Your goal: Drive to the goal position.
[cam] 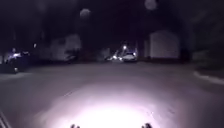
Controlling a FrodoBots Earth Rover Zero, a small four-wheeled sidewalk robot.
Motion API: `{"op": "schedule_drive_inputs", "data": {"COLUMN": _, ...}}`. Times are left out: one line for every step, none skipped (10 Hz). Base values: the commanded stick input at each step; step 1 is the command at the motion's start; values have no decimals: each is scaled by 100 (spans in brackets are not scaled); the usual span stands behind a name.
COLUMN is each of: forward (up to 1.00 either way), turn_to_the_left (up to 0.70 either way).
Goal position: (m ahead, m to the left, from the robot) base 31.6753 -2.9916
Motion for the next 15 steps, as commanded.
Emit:
{"op": "schedule_drive_inputs", "data": {"forward": 70, "turn_to_the_left": -34}}
{"op": "schedule_drive_inputs", "data": {"forward": 70, "turn_to_the_left": -5}}
{"op": "schedule_drive_inputs", "data": {"forward": 70, "turn_to_the_left": 0}}
{"op": "schedule_drive_inputs", "data": {"forward": 70, "turn_to_the_left": 0}}
{"op": "schedule_drive_inputs", "data": {"forward": 70, "turn_to_the_left": 0}}
{"op": "schedule_drive_inputs", "data": {"forward": 70, "turn_to_the_left": 0}}
{"op": "schedule_drive_inputs", "data": {"forward": 70, "turn_to_the_left": 0}}
{"op": "schedule_drive_inputs", "data": {"forward": 70, "turn_to_the_left": 0}}
{"op": "schedule_drive_inputs", "data": {"forward": 70, "turn_to_the_left": 0}}
{"op": "schedule_drive_inputs", "data": {"forward": 70, "turn_to_the_left": 0}}
{"op": "schedule_drive_inputs", "data": {"forward": 70, "turn_to_the_left": 0}}
{"op": "schedule_drive_inputs", "data": {"forward": 70, "turn_to_the_left": 0}}
{"op": "schedule_drive_inputs", "data": {"forward": 70, "turn_to_the_left": 0}}
{"op": "schedule_drive_inputs", "data": {"forward": 70, "turn_to_the_left": 0}}
{"op": "schedule_drive_inputs", "data": {"forward": 70, "turn_to_the_left": 0}}
